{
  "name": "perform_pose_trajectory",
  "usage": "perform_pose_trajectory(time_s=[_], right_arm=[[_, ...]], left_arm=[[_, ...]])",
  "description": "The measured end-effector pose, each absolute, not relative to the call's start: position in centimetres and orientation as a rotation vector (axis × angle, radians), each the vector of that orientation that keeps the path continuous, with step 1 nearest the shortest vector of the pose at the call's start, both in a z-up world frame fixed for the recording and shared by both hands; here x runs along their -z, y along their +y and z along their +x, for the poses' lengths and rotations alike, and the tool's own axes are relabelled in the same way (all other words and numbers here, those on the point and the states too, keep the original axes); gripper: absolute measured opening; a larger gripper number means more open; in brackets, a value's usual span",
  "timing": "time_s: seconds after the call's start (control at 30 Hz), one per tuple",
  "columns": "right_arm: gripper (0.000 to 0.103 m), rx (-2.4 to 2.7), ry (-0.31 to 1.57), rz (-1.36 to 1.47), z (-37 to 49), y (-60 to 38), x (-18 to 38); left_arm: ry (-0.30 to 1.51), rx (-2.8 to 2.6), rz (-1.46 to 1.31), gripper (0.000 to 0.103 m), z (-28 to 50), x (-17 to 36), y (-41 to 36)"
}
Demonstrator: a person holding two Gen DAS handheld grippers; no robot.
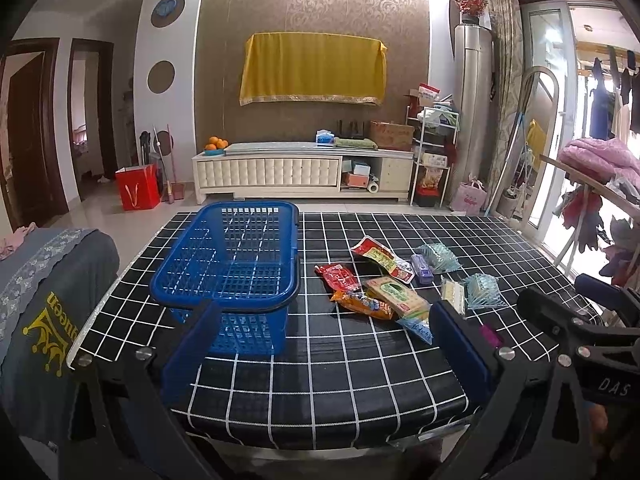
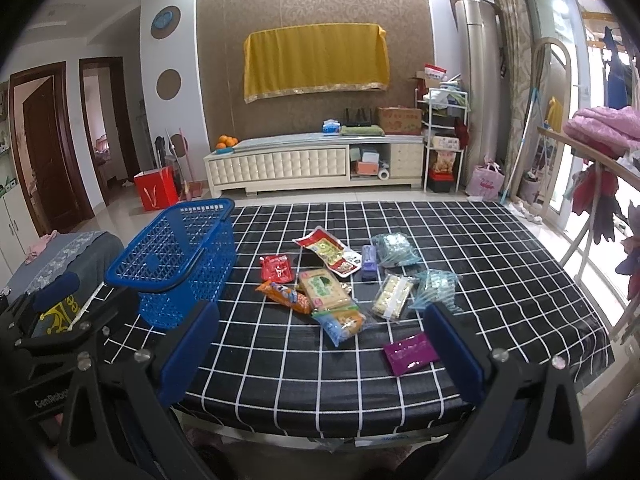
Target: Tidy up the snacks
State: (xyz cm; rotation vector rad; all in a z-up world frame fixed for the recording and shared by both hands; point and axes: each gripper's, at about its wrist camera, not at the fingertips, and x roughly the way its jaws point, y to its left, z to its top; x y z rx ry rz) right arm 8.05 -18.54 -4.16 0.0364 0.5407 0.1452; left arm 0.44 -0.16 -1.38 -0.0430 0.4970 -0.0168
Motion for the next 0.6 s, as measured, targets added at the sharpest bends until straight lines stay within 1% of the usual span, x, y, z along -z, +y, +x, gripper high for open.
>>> perform_pose_trajectory(time_s=[0.6], right_arm=[[0.103, -0.138, 0.544, 0.037, 7.96, -18.74, 4.09]], left_arm=[[0.494, 0.013, -0.035, 0.103, 0.34, 1.26, -0.24]])
